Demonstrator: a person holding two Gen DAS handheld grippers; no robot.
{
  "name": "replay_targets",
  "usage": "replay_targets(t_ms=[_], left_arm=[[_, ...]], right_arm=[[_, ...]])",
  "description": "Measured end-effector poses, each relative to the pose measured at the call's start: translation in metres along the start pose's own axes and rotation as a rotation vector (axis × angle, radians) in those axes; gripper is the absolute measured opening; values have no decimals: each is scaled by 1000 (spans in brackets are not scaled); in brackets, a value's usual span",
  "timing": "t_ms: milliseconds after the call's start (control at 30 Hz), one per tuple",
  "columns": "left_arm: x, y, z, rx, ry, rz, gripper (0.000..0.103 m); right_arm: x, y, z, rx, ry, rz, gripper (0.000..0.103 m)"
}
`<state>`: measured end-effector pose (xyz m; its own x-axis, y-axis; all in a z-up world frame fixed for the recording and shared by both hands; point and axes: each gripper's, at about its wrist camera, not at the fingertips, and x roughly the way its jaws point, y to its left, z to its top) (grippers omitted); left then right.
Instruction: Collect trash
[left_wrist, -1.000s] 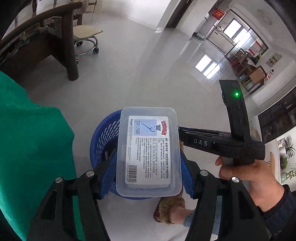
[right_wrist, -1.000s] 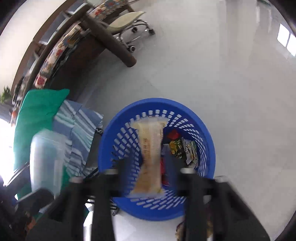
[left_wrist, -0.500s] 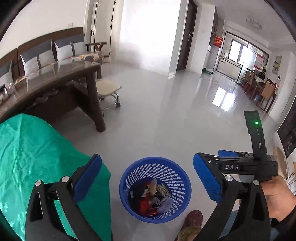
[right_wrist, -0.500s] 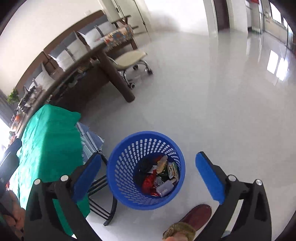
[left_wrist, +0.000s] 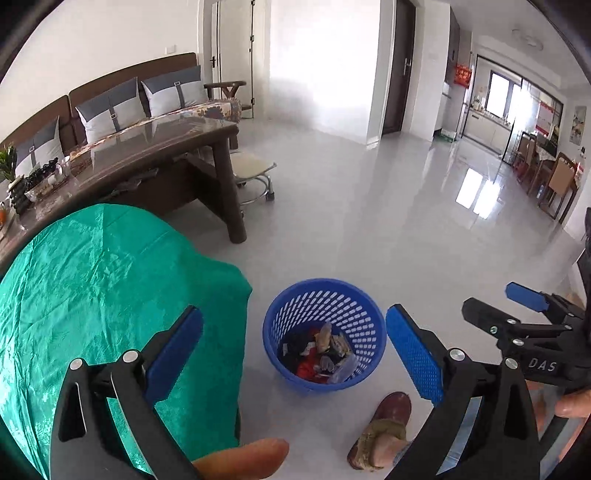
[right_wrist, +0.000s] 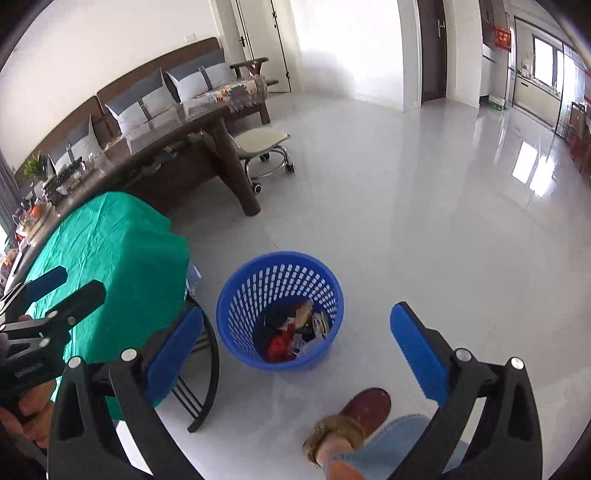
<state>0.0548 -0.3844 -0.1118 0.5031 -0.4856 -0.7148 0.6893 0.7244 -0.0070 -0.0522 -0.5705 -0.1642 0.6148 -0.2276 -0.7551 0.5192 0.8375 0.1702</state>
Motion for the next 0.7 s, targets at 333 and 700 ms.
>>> replay_targets(t_ms=[333,700], left_arm=[[21,6,-15,-5,167,21,98],[22,4,-20,3,194,40,98]], right_arm=[[4,24,-16,-69,109,-74,98],[3,29,-16,-79,127,-79,98]])
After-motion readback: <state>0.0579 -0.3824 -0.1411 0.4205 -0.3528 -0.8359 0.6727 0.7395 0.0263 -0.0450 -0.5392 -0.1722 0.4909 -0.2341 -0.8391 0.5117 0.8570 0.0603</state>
